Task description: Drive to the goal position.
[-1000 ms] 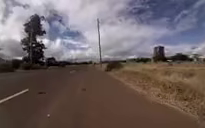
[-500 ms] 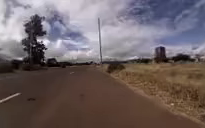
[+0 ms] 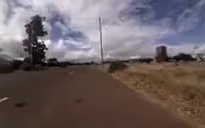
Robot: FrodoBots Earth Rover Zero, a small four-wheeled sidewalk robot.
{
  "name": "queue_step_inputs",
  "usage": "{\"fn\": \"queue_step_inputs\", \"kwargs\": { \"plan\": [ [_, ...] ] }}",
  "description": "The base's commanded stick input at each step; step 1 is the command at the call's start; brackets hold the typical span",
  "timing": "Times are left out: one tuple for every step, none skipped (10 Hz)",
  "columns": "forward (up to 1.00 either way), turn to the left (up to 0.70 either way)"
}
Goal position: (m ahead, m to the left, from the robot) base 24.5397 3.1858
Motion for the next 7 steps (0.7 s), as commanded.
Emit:
{"fn": "queue_step_inputs", "kwargs": {
  "plan": [
    [0.7,0.0],
    [0.7,0.0],
    [0.7,0.0],
    [0.7,0.0],
    [0.7,0.0],
    [0.7,0.0],
    [0.7,0.0]
  ]
}}
